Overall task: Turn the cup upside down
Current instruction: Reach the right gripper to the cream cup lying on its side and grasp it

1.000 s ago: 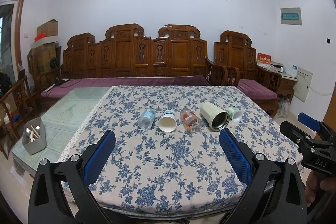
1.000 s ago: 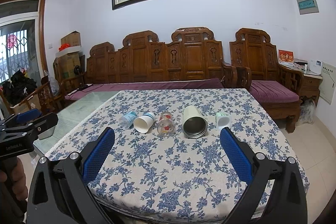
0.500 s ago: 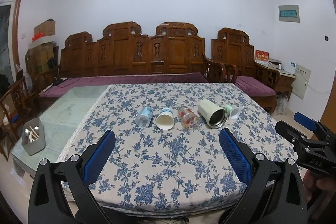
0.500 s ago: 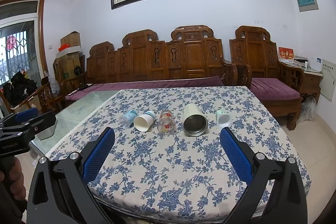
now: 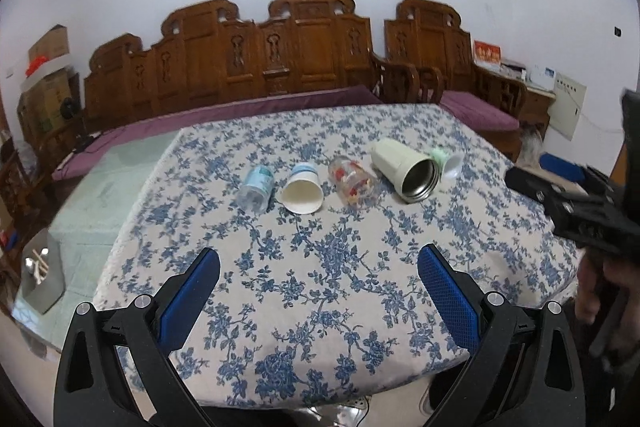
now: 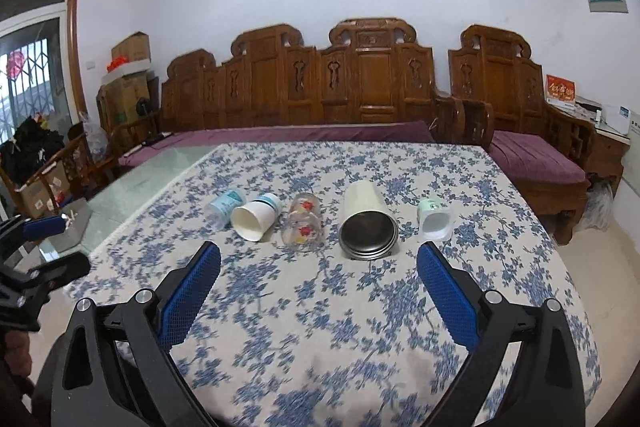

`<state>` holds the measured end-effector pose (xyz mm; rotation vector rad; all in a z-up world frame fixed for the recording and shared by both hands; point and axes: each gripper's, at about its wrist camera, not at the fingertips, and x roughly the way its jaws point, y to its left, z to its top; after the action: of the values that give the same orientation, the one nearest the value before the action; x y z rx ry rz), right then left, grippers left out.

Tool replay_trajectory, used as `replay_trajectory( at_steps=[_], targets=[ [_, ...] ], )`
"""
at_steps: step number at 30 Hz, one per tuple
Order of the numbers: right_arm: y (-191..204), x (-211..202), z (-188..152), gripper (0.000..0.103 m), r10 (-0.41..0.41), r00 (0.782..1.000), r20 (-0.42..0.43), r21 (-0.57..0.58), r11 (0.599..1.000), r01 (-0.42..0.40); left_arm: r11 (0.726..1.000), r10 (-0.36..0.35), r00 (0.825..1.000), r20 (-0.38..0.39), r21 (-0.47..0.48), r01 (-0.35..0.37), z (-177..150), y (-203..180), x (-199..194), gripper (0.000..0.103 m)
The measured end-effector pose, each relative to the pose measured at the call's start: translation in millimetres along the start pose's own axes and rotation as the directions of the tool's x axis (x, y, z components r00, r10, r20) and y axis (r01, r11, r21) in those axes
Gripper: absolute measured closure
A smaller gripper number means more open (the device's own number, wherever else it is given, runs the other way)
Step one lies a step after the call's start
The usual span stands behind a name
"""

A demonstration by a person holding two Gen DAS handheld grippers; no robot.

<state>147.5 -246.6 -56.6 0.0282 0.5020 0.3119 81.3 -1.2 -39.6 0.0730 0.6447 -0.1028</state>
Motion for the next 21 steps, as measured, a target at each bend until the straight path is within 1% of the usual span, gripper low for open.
replay_trajectory(
  at_steps=[2,3,8,11,13,15,17,19,21],
  targets=[
    [-8,16,7,0.006,0.017,1.0,-0.014,0.01,1.0,-0.017,1.0,-0.002,1.0,-0.022,0.003,0.002,0,2,13,0.008],
    [-10,22,10,0.006,0.017,1.0,-0.021,0.008,1.0,-0.016,1.0,-0.006,0.999,-0.047,0.007,0.006,-1,3,25,0.008],
    [-27,67,28,0.009,-0.018,0.997,-0.079,-0.026,1.0,0.016,0.999,-0.039,0.989,-0.141,-0.03,0.036,-5,13,69,0.008],
    [-36,97,36,0.009,-0.034,0.991,-0.131,-0.05,0.998,0.027,0.998,-0.041,0.983,-0.177,-0.049,0.033,-7,22,92,0.008],
    [-43,121,40,0.009,-0.039,0.984,-0.174,-0.064,0.998,0.029,0.998,-0.041,0.979,-0.198,-0.056,0.03,-7,28,107,0.008],
    [-49,144,43,0.009,-0.009,0.975,-0.223,-0.049,0.999,-0.002,0.999,-0.022,0.974,-0.227,-0.043,0.013,-8,33,125,0.008],
    [-56,167,47,0.009,-0.01,0.967,-0.256,-0.034,0.999,0.002,0.999,-0.001,0.97,-0.244,-0.034,-0.007,-8,38,141,0.008],
    [-59,188,52,0.009,-0.001,0.958,-0.288,-0.028,1.0,-0.007,0.999,-0.01,0.97,-0.245,-0.042,0.0,-7,44,153,0.008],
    [-60,205,57,0.009,-0.01,0.949,-0.314,-0.042,0.999,-0.004,0.999,-0.02,0.969,-0.247,-0.052,0.008,-5,48,162,0.008]
  ],
)
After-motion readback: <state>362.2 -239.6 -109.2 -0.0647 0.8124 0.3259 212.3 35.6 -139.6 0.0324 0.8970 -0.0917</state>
